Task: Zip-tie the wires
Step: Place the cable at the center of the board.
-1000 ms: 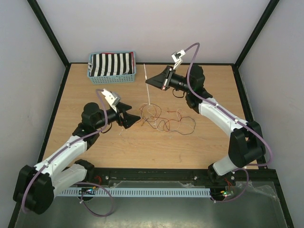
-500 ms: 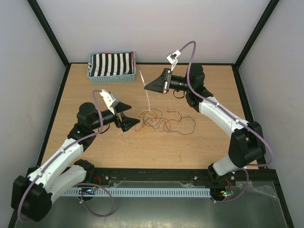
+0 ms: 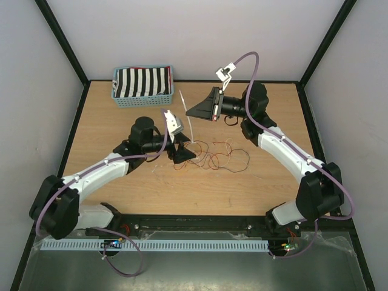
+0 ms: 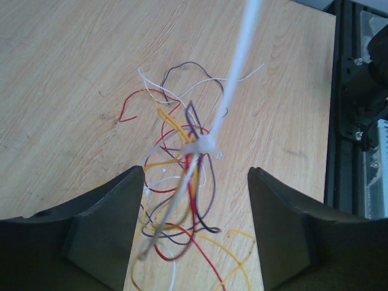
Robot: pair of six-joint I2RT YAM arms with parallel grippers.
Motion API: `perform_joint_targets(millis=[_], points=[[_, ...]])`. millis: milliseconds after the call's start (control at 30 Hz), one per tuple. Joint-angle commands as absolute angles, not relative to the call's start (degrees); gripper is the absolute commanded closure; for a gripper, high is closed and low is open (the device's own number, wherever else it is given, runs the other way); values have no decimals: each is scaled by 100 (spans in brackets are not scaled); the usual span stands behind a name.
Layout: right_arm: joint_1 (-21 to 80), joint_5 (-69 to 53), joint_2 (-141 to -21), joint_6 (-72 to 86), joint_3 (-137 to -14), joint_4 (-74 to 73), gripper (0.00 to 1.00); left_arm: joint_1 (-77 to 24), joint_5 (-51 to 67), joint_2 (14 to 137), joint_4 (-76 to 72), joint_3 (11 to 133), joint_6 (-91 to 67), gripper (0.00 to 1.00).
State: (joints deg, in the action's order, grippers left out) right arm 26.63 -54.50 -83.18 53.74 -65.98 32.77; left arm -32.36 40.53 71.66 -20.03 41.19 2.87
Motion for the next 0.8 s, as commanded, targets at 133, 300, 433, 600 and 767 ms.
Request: perform_joint_targets(millis=[133,300,433,600,767], points=[[2659,-5532,-8091,5416,-6529,3589,100,-3275,4007,7420,-2140,4258,571,63],[2639,-5395,-8146,5247,-6554,3456,100,-3265,3892,7093,-2123,4018,522,87],[2641,-5295,-8238,5054,-6529,3428,100,-3209,3909,6871,-2009,3890,296,98],[2565,-5259,-8306,4739,-6273,3803,68,-2937,3993,6511,-1733,3800,-140,100],[2458,-4826,-7956,4068,-5660,4309,35,-2553,4167,6170,-1443,3786,-564,100]])
